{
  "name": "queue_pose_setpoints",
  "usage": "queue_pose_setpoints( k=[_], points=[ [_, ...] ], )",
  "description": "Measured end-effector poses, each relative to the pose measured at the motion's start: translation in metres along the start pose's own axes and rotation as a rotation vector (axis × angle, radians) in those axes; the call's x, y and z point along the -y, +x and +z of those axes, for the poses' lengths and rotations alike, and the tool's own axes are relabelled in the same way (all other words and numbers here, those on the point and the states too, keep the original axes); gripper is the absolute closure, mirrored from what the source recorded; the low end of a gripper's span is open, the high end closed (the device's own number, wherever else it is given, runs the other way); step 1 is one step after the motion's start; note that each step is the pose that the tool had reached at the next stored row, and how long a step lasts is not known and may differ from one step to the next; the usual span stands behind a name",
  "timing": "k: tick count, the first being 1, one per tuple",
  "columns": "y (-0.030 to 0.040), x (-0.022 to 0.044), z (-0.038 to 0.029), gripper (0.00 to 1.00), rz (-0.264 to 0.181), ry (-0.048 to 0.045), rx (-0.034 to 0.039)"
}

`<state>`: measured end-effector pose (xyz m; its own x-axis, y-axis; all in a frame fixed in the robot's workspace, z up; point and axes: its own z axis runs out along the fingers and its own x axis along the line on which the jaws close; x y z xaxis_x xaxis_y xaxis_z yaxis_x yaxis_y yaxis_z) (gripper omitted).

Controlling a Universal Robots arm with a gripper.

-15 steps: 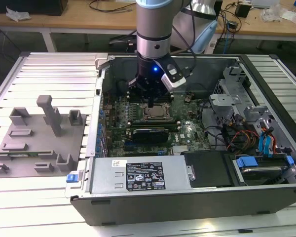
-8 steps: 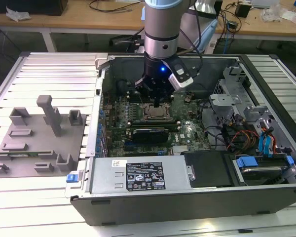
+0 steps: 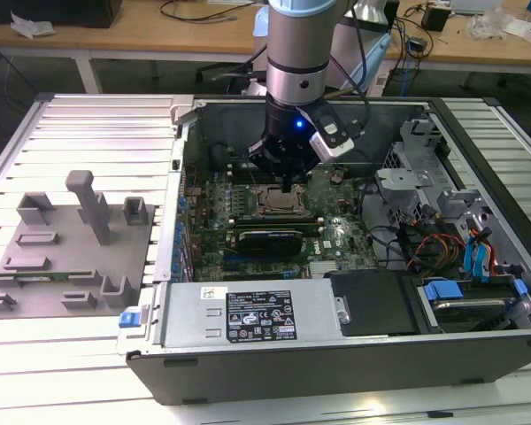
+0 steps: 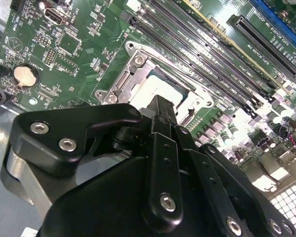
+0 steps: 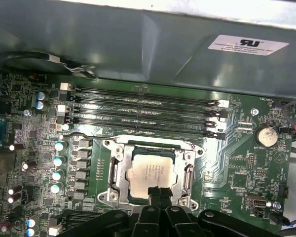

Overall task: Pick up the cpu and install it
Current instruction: 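Install the first cpu locking lever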

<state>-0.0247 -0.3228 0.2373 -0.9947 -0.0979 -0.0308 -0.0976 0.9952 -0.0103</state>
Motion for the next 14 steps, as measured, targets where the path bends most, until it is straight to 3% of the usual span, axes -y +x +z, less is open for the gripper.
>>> queue_pose_setpoints(
  k=[8,14],
  points=[
    [0.0003,-0.0001,0.0,0.89,0.0,0.0,0.0],
    [0.0049,-0.0005,-0.0001,0.89,0.0,-0.0001,0.0]
  ],
)
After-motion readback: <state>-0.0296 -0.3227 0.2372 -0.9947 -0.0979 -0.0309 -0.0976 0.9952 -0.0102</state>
